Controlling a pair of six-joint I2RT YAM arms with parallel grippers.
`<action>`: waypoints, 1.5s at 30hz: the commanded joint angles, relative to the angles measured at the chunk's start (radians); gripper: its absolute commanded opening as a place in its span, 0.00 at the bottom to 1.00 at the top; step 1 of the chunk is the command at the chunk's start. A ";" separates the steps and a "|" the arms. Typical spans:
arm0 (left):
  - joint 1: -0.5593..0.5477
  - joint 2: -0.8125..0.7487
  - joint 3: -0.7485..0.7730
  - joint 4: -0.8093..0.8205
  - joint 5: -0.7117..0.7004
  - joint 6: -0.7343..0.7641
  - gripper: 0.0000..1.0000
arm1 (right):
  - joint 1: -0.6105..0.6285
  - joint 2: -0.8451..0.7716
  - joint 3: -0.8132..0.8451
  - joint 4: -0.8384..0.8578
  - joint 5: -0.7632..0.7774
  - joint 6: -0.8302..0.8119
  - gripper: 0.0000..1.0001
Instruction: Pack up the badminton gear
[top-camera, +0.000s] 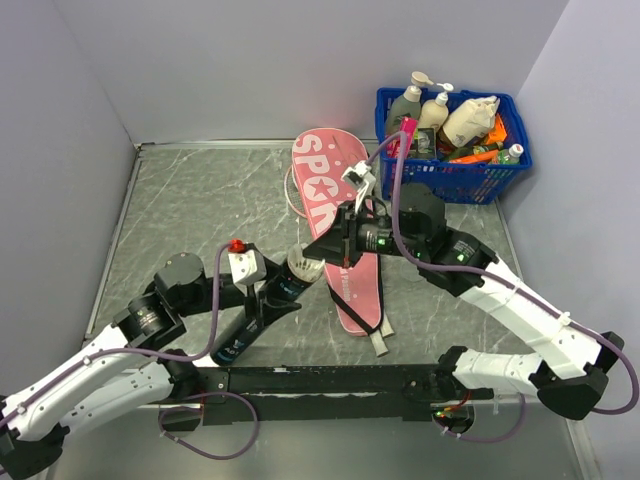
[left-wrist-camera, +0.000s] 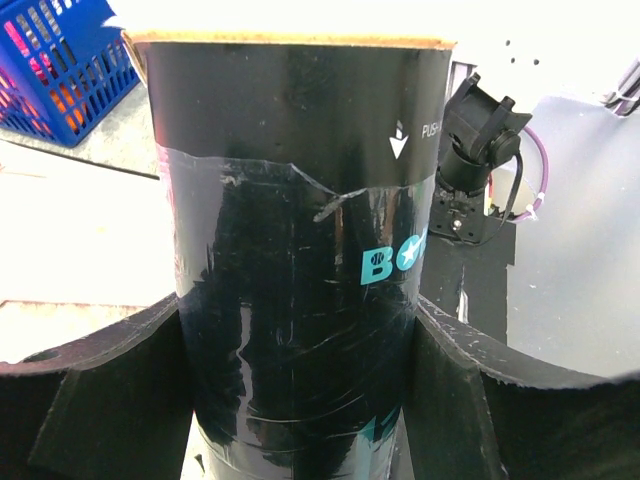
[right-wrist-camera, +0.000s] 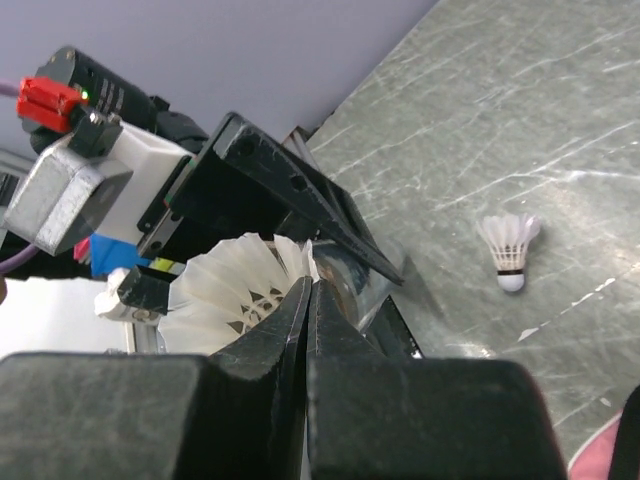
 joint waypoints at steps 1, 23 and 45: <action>-0.003 -0.035 0.010 0.109 0.022 -0.015 0.01 | 0.041 -0.030 -0.032 0.057 0.033 0.017 0.00; -0.004 -0.067 0.007 0.114 -0.002 -0.018 0.01 | 0.155 -0.077 0.152 -0.280 0.383 -0.111 0.54; 0.000 -0.219 0.021 0.060 -0.438 0.009 0.01 | 0.078 0.194 0.086 -0.205 0.538 -0.041 0.60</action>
